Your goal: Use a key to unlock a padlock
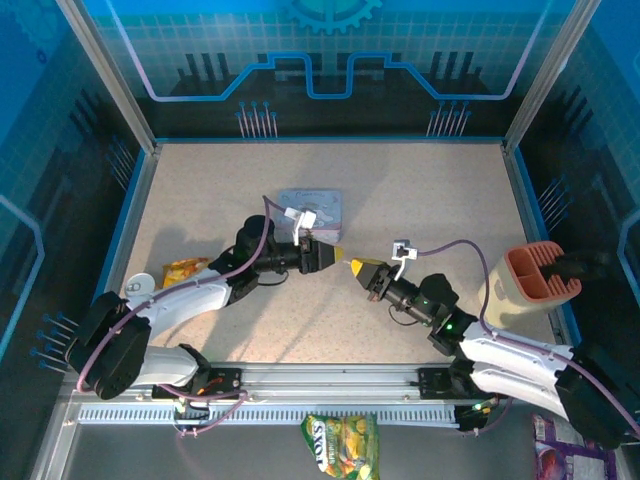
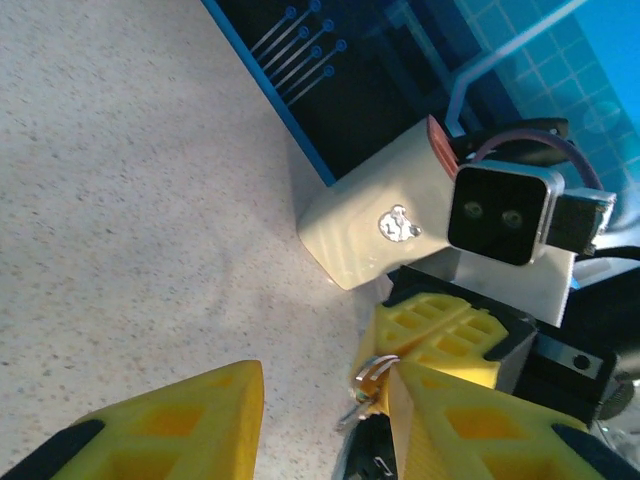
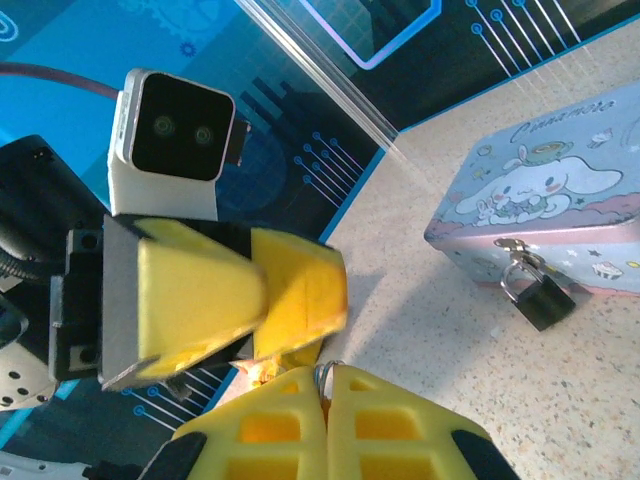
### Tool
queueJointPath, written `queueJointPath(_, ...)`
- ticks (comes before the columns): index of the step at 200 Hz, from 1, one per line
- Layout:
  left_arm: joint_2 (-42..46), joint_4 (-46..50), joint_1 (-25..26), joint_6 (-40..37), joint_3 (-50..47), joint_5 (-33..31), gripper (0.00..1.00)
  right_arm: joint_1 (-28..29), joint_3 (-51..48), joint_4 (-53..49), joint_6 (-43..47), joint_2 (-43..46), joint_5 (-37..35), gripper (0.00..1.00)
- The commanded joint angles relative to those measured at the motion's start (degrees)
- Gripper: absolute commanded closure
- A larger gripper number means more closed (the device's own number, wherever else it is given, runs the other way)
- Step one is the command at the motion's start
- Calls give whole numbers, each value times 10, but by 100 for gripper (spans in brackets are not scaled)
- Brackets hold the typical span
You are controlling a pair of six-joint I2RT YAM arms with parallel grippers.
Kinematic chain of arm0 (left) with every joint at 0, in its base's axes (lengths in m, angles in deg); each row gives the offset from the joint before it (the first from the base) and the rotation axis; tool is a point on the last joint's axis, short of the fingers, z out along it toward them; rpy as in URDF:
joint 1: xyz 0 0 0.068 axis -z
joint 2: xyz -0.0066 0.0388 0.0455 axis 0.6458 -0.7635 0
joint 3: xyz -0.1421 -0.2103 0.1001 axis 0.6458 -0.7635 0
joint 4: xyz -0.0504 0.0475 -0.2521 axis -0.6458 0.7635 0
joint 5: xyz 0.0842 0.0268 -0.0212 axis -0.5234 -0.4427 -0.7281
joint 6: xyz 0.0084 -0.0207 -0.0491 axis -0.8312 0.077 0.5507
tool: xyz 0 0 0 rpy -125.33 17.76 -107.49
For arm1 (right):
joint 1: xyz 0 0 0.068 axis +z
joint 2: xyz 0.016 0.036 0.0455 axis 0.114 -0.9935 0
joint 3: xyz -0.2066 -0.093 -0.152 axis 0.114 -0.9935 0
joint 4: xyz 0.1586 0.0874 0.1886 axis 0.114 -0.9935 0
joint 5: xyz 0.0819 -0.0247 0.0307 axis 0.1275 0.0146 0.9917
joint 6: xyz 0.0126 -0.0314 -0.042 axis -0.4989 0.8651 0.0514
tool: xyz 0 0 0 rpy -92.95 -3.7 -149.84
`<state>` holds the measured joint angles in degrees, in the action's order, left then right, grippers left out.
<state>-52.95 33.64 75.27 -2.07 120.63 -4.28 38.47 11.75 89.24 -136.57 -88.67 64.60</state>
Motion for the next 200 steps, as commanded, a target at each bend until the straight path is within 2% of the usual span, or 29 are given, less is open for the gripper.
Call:
queueJointPath(1, 15, -1, 15, 4, 3, 15, 62, 7, -1, 91, 8, -24, 9, 100)
queueJointPath(22, 18, -2, 22, 4, 8, 11, 62, 6, -4, 159, 0, -56, 18, 100)
queueJointPath(57, 23, 0, 26, 2, 9, 12, 65, 6, 5, 187, -4, -82, 23, 100)
queueJointPath(100, 47, 18, 24, -15, 15, 13, 77, 5, 12, 166, 4, -76, 16, 100)
queueJointPath(124, 48, 24, 25, -15, 22, 17, 89, 5, 11, 166, 1, -76, 11, 100)
queueJointPath(157, 47, 17, 25, -11, 31, 15, 100, 5, 26, 157, -6, -81, 30, 100)
queueJointPath(170, 50, 20, 25, -16, 35, 11, 100, 1, 27, 161, -12, -80, 31, 100)
queueJointPath(187, 60, 29, 25, -26, 33, -11, 100, -19, 19, 148, -50, -71, 32, 87)
queueJointPath(200, 69, 49, 25, -35, 35, -35, 100, -64, 25, 99, -114, -65, 72, 74)
